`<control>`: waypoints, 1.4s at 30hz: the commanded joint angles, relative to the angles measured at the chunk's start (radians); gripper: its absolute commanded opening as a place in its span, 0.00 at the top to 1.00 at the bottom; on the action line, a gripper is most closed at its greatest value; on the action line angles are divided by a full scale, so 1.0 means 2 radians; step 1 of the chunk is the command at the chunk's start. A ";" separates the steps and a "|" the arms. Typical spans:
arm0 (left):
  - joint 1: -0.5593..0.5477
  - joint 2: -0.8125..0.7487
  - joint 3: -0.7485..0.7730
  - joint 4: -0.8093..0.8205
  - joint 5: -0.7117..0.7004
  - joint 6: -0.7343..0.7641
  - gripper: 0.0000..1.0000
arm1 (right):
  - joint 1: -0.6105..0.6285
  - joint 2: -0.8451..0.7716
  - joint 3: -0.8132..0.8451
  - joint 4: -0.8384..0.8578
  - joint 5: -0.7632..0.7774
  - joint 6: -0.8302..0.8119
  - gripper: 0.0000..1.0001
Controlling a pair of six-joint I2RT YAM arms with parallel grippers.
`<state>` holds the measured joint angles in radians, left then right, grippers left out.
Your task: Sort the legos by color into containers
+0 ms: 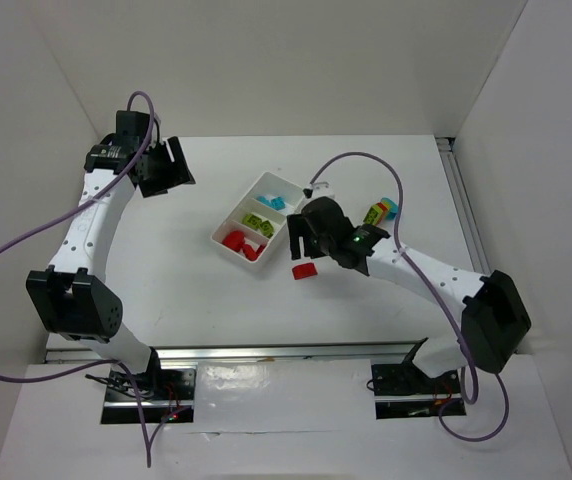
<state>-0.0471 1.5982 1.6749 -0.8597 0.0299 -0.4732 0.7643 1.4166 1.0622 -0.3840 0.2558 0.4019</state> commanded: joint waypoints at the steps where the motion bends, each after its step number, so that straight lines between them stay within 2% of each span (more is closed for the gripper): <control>1: 0.002 -0.012 0.003 0.011 0.007 0.007 0.22 | 0.004 0.006 -0.031 -0.010 0.002 0.038 0.19; 7: 0.002 -0.012 -0.001 0.011 0.012 0.007 0.22 | 0.009 0.062 -0.031 -0.036 -0.006 0.042 0.25; 11: 0.002 -0.012 -0.007 0.011 0.016 0.007 0.22 | 0.009 0.098 -0.031 -0.041 -0.006 0.023 0.25; 13: 0.002 -0.012 -0.007 0.011 0.016 0.007 0.22 | 0.009 0.115 -0.022 -0.036 -0.006 0.002 0.22; 19: 0.002 -0.012 -0.007 0.016 0.016 0.007 0.22 | 0.009 0.154 -0.005 -0.042 0.026 -0.040 0.21; 25: 0.002 -0.008 -0.002 0.016 0.030 0.007 0.22 | -0.007 0.171 -0.010 0.020 0.002 -0.074 0.21; 28: 0.002 -0.008 -0.002 0.016 0.030 0.007 0.22 | -0.022 0.178 -0.010 0.048 -0.010 -0.097 0.15; 35: 0.002 -0.008 -0.007 0.016 0.030 0.007 0.22 | -0.060 0.195 -0.015 0.094 -0.028 -0.108 0.15; 40: 0.002 -0.003 -0.007 0.020 0.030 0.007 0.22 | -0.078 0.201 -0.015 0.117 -0.044 -0.113 0.20; 42: -0.002 0.002 -0.007 0.020 0.035 0.007 0.22 | -0.078 0.206 -0.015 0.117 -0.049 -0.113 0.28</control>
<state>-0.0475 1.5986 1.6661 -0.8474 0.0799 -0.4732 0.6086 1.8038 1.0382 -0.1894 0.1715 0.2020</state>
